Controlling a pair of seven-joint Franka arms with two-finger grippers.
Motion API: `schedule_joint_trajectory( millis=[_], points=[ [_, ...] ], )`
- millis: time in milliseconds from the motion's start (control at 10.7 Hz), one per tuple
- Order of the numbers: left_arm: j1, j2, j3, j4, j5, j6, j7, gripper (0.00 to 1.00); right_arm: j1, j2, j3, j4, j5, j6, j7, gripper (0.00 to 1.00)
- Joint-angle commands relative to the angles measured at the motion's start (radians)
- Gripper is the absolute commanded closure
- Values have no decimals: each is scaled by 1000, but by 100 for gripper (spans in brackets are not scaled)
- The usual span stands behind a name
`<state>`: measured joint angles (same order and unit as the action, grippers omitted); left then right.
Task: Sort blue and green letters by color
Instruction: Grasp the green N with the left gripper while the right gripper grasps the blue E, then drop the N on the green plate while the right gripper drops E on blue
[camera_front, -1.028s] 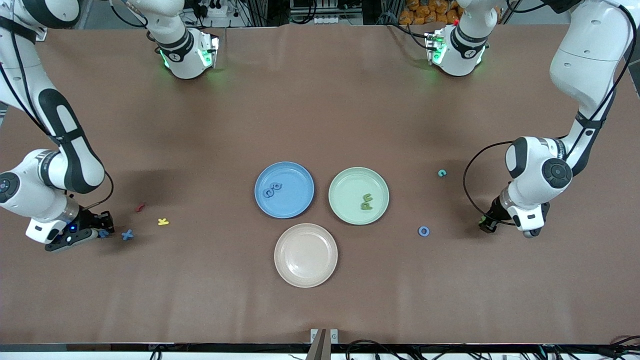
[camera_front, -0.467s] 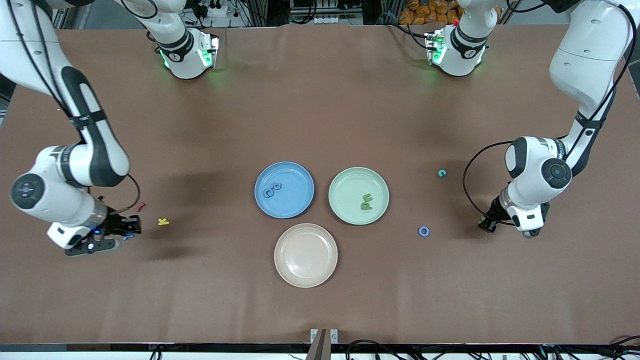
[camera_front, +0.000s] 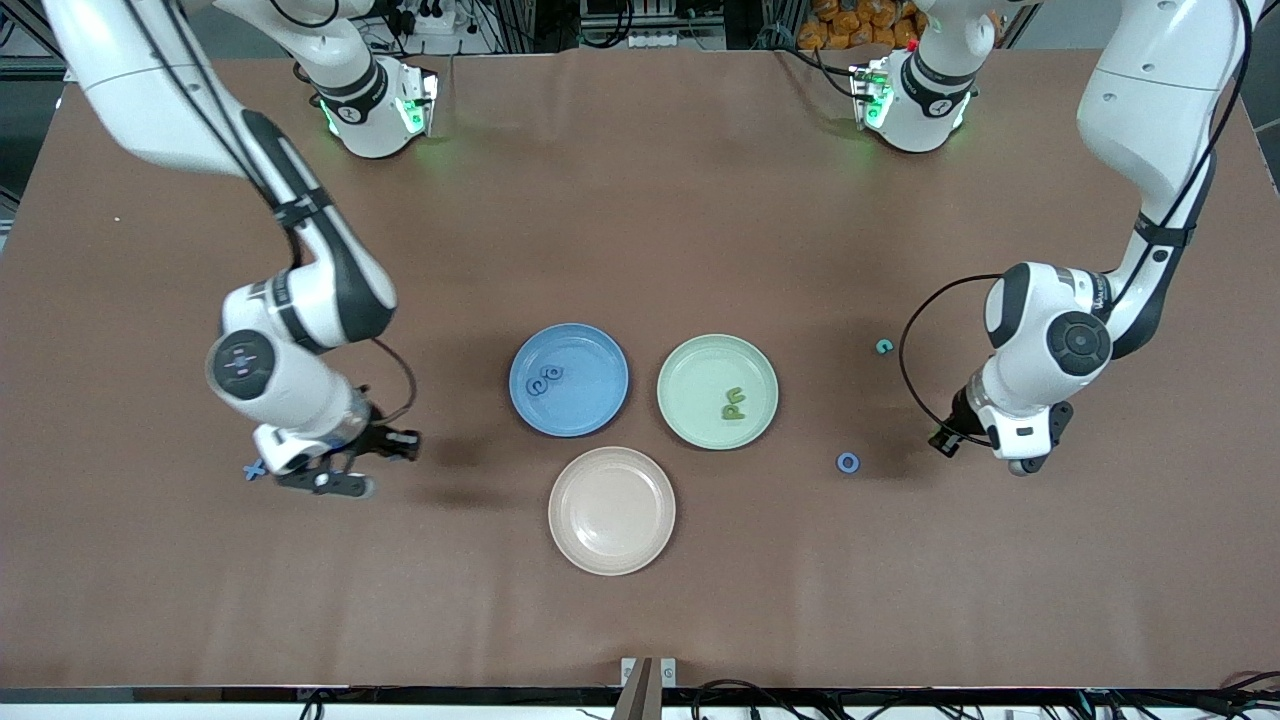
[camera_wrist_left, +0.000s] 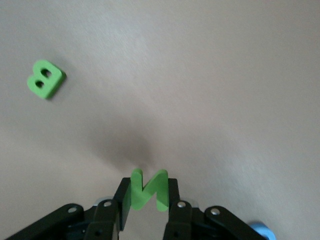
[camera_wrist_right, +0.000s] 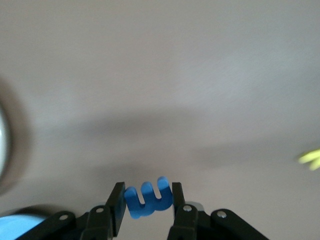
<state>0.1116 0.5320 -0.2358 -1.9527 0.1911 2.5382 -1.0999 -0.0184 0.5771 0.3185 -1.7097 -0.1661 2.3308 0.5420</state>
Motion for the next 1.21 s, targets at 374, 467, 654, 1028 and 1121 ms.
schedule_joint_trajectory(
  millis=[374, 467, 654, 1028, 1121],
  points=[
    [-334, -40, -3, 107, -60, -118, -355, 89, 317, 73, -10, 5, -29, -27, 479, 100],
    [-381, -32, 0, 127, -87, -118, -397, 89, 348, 79, -34, 5, -33, -28, 512, 95],
    [-447, 2, 4, 172, -107, -118, -480, 89, 336, 75, -35, 4, -32, -57, 515, 21],
    [-493, 65, 7, 210, -108, -116, -557, 56, 168, -22, -20, 2, -18, -154, 377, 0],
    [-494, 68, 7, 221, -101, -116, -543, 1, 78, -49, 25, -11, -18, -171, 340, 0]
  ],
)
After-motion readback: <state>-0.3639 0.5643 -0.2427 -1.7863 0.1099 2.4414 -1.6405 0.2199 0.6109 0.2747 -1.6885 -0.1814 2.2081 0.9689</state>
